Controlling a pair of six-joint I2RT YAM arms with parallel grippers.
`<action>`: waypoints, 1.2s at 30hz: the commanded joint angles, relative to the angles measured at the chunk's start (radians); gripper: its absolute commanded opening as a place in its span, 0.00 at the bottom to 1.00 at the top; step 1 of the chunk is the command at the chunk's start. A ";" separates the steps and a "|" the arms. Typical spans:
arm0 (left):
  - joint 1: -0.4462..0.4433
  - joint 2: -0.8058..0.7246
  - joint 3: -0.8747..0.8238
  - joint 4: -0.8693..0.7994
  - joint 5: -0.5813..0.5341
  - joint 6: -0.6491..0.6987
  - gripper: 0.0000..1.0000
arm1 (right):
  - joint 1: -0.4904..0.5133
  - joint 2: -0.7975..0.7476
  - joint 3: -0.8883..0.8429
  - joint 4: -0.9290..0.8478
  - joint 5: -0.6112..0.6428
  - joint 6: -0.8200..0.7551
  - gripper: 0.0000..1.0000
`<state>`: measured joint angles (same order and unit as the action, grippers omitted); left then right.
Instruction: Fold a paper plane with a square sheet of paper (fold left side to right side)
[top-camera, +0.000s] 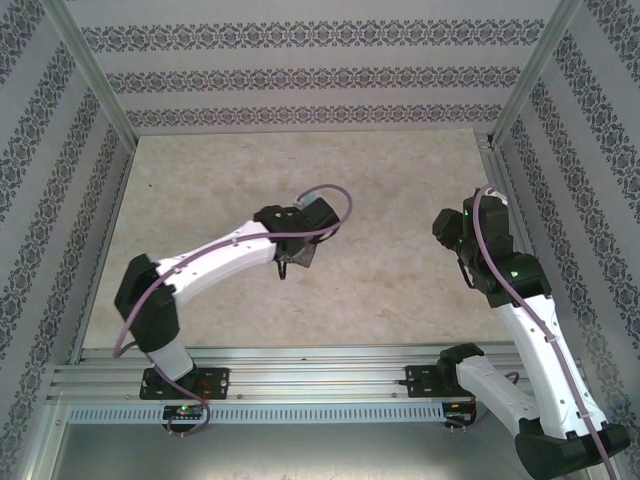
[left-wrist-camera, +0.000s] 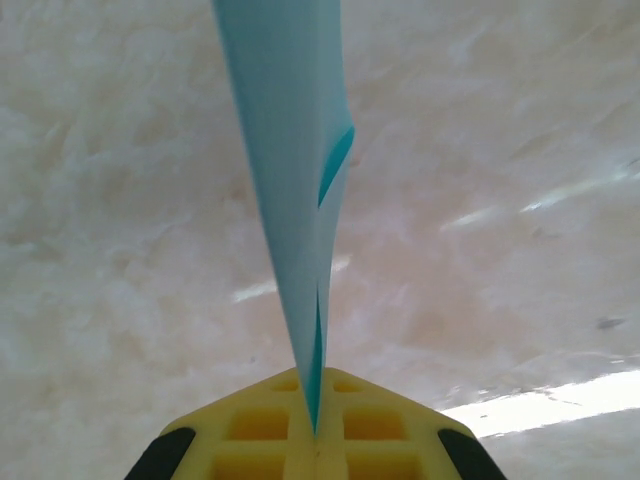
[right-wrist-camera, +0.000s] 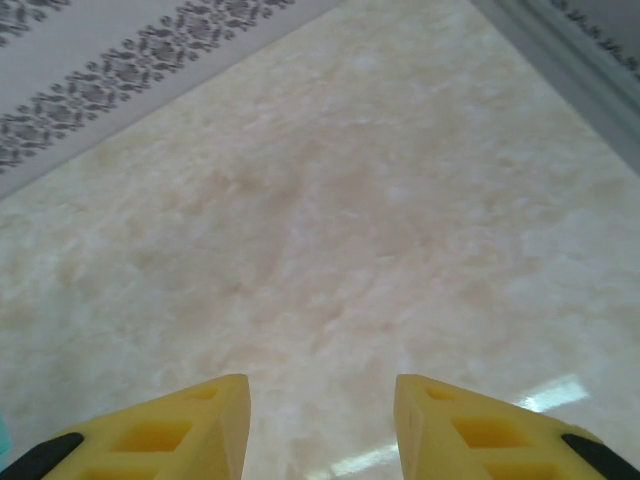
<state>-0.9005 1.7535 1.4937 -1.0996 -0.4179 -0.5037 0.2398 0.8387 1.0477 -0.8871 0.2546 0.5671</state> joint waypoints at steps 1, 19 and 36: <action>-0.064 0.164 0.145 -0.299 -0.220 -0.052 0.00 | -0.014 -0.019 -0.027 -0.092 0.084 -0.047 0.43; -0.086 0.476 0.532 -0.253 0.198 0.065 0.59 | -0.107 -0.021 -0.136 -0.013 -0.205 -0.048 0.47; 0.531 -0.332 -0.424 0.569 0.879 -0.092 0.68 | 0.264 0.430 -0.409 0.840 -0.451 0.448 0.49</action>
<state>-0.4274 1.4738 1.1748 -0.7372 0.2787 -0.5201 0.4702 1.1851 0.6224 -0.2203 -0.2348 0.9081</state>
